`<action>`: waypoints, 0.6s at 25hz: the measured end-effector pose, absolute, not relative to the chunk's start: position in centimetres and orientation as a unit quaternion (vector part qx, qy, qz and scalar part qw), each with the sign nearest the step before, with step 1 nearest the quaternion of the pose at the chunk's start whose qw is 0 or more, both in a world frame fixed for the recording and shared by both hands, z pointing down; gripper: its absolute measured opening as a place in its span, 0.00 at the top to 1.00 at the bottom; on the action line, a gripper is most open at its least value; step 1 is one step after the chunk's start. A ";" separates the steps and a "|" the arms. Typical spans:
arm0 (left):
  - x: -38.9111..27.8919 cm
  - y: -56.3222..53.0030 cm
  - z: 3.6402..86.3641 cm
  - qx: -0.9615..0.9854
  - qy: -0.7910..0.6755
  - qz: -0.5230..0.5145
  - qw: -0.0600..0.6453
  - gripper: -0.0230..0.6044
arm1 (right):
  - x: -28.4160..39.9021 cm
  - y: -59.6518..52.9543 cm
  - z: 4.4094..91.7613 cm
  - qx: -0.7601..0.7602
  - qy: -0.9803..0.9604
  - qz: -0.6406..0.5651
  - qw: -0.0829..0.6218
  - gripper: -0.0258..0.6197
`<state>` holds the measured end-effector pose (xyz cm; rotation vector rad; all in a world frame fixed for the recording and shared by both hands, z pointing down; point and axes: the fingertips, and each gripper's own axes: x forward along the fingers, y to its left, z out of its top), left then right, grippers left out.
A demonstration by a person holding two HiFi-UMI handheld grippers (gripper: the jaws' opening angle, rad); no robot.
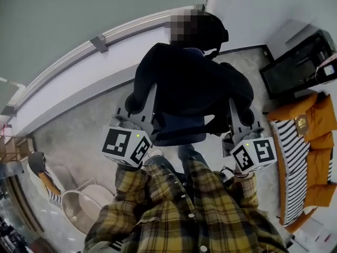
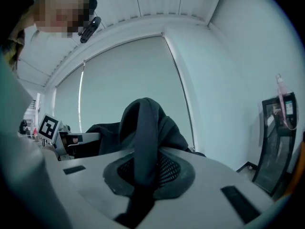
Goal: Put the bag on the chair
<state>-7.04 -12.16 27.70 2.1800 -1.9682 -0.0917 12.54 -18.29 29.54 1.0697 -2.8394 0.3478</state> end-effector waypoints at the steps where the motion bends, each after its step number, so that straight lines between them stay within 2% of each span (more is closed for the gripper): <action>1: -7.0 -12.1 27.7 0.730 -0.675 -0.032 0.101 0.89 | 12.4 -18.8 29.6 0.338 -0.933 0.114 0.046 0.90; 15: -9.2 -10.5 28.5 0.692 -0.714 -0.019 0.108 0.89 | 9.3 -19.4 31.4 0.290 -0.946 0.138 0.054 0.90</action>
